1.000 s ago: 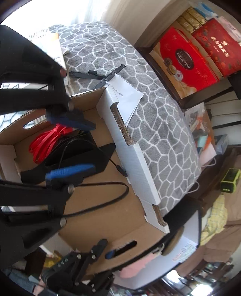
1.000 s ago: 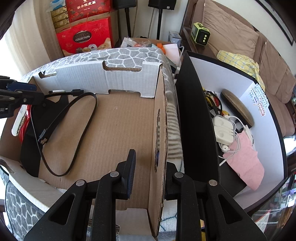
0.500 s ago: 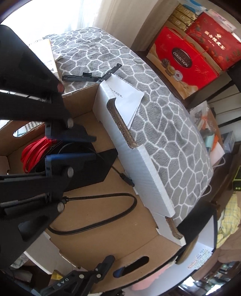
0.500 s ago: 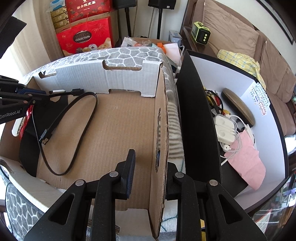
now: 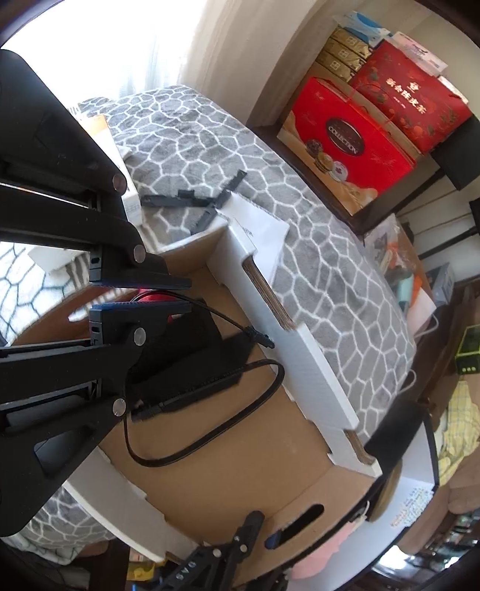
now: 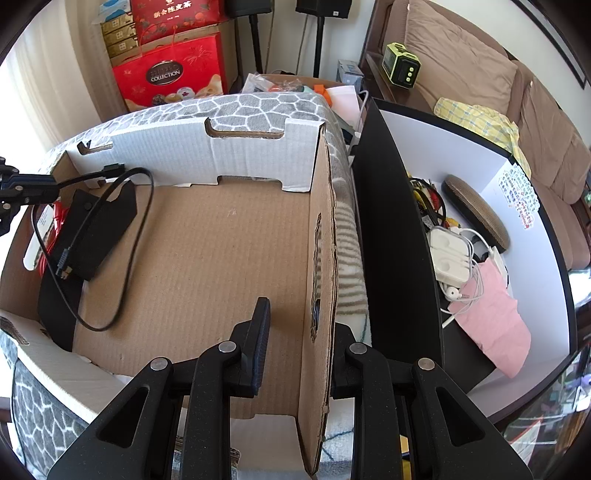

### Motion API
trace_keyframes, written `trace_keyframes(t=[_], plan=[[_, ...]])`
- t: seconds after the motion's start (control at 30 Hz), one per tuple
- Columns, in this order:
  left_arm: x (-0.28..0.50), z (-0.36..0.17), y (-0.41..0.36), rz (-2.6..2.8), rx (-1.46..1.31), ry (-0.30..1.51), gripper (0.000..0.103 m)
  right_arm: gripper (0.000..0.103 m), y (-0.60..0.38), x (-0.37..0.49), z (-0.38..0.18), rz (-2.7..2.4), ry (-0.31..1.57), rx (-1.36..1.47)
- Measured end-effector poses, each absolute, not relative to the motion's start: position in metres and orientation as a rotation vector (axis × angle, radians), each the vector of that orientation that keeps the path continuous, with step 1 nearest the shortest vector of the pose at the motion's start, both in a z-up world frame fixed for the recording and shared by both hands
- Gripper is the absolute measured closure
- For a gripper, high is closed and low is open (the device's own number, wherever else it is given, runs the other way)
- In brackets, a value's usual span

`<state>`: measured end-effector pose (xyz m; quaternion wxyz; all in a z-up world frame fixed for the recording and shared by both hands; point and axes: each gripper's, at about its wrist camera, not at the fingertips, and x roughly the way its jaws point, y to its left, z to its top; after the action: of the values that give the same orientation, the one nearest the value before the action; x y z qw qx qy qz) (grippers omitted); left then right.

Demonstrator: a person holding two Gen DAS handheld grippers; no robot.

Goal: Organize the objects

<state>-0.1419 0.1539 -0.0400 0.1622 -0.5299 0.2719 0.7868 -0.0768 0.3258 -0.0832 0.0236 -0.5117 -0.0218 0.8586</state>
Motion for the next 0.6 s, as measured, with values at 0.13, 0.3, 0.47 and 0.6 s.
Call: trace_keyframes(t=[0.13, 0.3, 0.47, 0.6], plan=[[-0.144, -0.041, 0.140, 2.230, -1.546, 0.708, 0.097, 0.078, 0.326, -0.077, -0.083, 2.658, -0.070, -1.586], [-0.139, -0.033, 0.137, 2.220, -1.541, 0.637, 0.088, 0.078, 0.325, -0.078, -0.083, 2.610, -0.039, -1.563], [-0.139, -0.005, 0.127, 2.267, -1.470, 0.492, 0.052, 0.078, 0.325, -0.079, -0.083, 2.608, -0.043, -1.564], [-0.151, 0.012, 0.110, 2.317, -1.449, 0.384, 0.047, 0.078, 0.325, -0.079, -0.082, 2.608, -0.044, -1.563]])
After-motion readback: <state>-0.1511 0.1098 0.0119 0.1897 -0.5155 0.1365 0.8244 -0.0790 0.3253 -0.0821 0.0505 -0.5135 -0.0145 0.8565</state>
